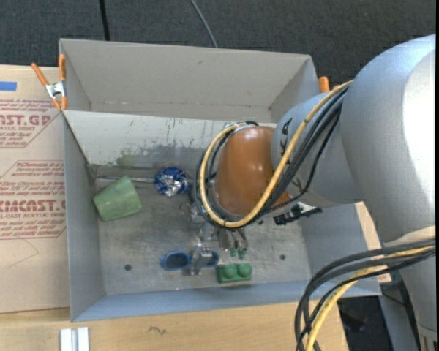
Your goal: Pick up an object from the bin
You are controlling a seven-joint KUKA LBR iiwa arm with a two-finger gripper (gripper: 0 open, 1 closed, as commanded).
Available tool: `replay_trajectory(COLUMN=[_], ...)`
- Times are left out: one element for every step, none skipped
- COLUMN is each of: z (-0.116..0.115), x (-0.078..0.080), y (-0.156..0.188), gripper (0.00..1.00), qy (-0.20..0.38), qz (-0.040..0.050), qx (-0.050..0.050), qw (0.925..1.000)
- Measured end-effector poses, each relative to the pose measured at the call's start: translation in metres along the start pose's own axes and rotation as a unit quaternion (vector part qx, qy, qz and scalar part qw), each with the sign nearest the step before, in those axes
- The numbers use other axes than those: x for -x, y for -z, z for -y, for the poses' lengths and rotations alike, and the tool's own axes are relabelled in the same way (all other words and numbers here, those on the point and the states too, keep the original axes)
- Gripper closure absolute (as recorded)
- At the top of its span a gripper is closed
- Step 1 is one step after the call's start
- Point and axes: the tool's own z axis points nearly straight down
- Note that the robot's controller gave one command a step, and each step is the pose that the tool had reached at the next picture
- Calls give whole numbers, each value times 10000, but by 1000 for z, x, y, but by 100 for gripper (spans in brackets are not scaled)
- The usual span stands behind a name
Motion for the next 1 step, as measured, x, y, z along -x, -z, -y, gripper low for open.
replay_trajectory(z=[-1], x=[3], y=[3], gripper=[0], qy=[-2], qz=[-90], qx=[-19], qw=[10000])
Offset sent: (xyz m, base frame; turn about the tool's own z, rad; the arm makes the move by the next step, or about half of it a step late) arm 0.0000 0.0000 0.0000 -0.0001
